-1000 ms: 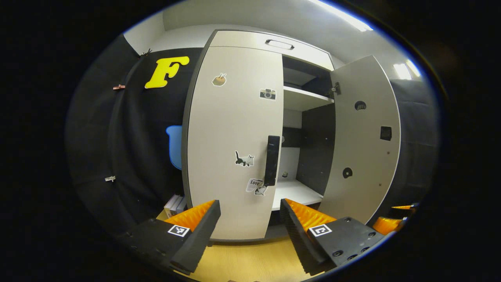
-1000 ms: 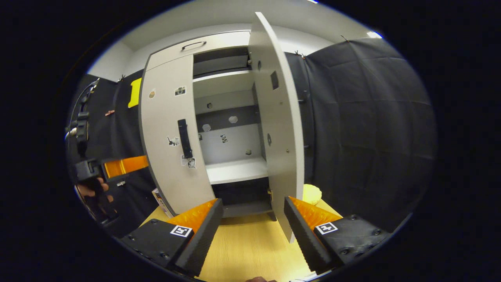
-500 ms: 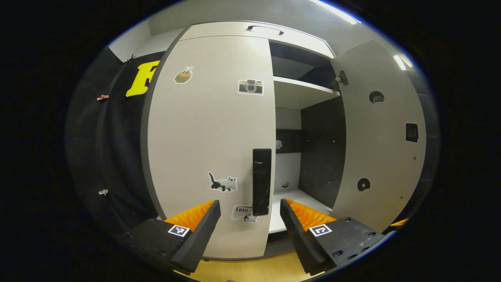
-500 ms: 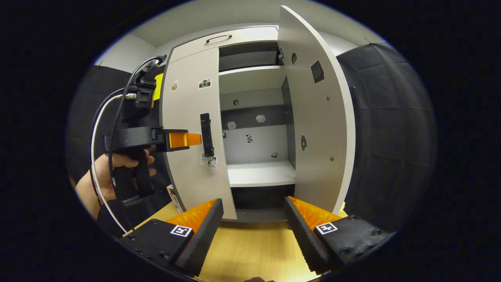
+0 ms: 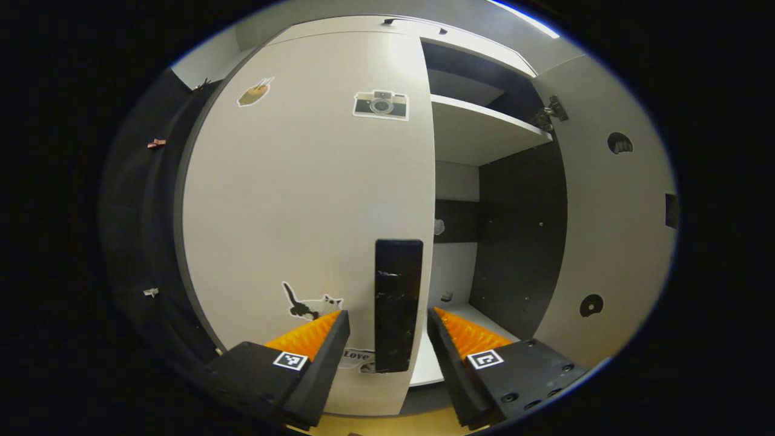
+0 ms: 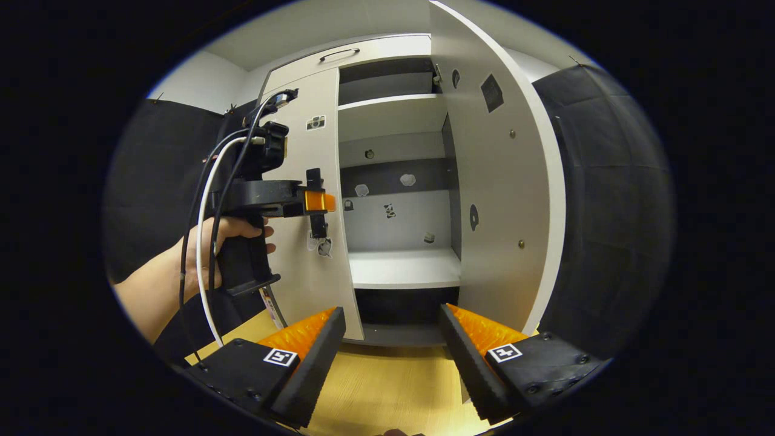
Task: Open the right door of the double-door shoe cabinet with the right hand, and open the left door with the left hand.
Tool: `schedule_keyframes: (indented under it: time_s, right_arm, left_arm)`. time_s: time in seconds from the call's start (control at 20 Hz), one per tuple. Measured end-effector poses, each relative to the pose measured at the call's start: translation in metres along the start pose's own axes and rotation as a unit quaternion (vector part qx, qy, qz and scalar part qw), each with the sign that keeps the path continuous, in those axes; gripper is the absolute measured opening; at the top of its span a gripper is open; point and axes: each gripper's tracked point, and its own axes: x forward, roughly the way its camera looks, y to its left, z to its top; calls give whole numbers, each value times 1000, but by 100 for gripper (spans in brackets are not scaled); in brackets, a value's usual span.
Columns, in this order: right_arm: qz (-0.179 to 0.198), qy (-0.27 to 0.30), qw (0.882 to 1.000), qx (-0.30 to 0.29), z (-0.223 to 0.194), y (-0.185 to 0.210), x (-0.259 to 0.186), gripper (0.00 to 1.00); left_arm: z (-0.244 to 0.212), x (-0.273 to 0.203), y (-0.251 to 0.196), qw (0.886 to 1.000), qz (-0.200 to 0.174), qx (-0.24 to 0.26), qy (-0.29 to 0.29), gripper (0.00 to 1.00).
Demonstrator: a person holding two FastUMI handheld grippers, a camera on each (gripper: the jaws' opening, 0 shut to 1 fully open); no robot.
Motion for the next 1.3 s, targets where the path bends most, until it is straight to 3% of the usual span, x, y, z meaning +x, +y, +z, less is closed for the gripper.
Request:
schedule_keyframes:
  time_s: [0.25, 0.5, 0.75, 0.85, 1.3]
  right_arm:
    - [25, -1, 1000, -12, -3, 6, 7, 98]
    - [35, 4, 999, -1, -7, 5, 10, 98]
    - [35, 10, 999, 4, -9, 2, 10, 98]
    - [32, 9, 999, 6, -9, 1, 9, 98]
    - [19, 17, 1000, 12, -12, 8, -3, 98]
  left_arm:
    - [-3, 5, 7, 999, 41, -15, -3, 47]
    - [-5, 5, 4, 999, 44, -7, -2, 34]
    - [-8, 5, 4, 999, 27, -23, 1, 12]
    - [-7, 6, 4, 999, 34, -21, -6, 8]
    - [-10, -7, 10, 999, 21, -30, -15, 8]
